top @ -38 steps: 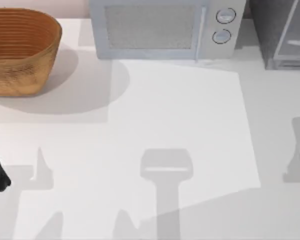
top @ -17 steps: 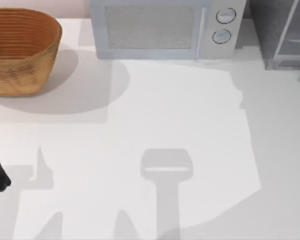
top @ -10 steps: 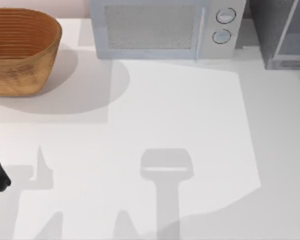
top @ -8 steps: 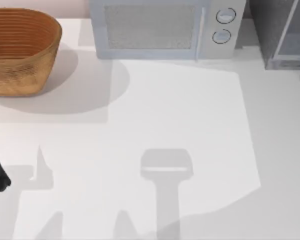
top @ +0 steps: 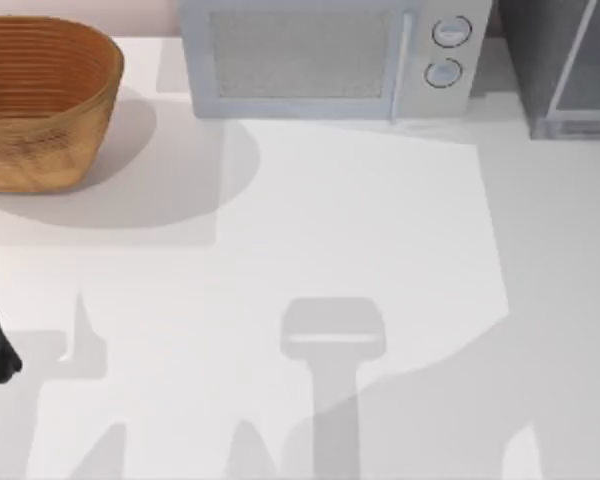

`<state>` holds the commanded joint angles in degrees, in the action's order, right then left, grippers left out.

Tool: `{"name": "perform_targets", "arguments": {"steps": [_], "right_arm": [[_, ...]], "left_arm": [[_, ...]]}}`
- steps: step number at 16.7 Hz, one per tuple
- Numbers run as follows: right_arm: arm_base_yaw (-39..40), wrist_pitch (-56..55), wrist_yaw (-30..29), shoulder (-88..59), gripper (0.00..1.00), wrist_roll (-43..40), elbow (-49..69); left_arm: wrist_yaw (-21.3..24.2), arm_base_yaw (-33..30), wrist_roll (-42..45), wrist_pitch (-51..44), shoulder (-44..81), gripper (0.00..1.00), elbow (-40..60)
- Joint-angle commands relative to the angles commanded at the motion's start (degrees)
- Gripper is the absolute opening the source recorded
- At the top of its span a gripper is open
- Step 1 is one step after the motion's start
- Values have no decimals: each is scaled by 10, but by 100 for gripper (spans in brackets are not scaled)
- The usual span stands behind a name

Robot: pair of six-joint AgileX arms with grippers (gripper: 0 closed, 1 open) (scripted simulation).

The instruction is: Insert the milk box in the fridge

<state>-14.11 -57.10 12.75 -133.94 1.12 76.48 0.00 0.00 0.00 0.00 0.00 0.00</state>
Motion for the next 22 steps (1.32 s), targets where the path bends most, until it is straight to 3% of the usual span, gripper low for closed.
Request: {"name": "perform_targets", "arguments": {"steps": [5,11,22], "right_arm": [[15,85,-13,-50,0,-3,141],[17,98,-15,-56,0,-3,156],[17,98,-15,-56,83,-3,156]], "left_arm": [[0,0,0,0,0,100,0],[0,0,0,0,0,100,0],[0,0,0,0,0,100,0]]}}
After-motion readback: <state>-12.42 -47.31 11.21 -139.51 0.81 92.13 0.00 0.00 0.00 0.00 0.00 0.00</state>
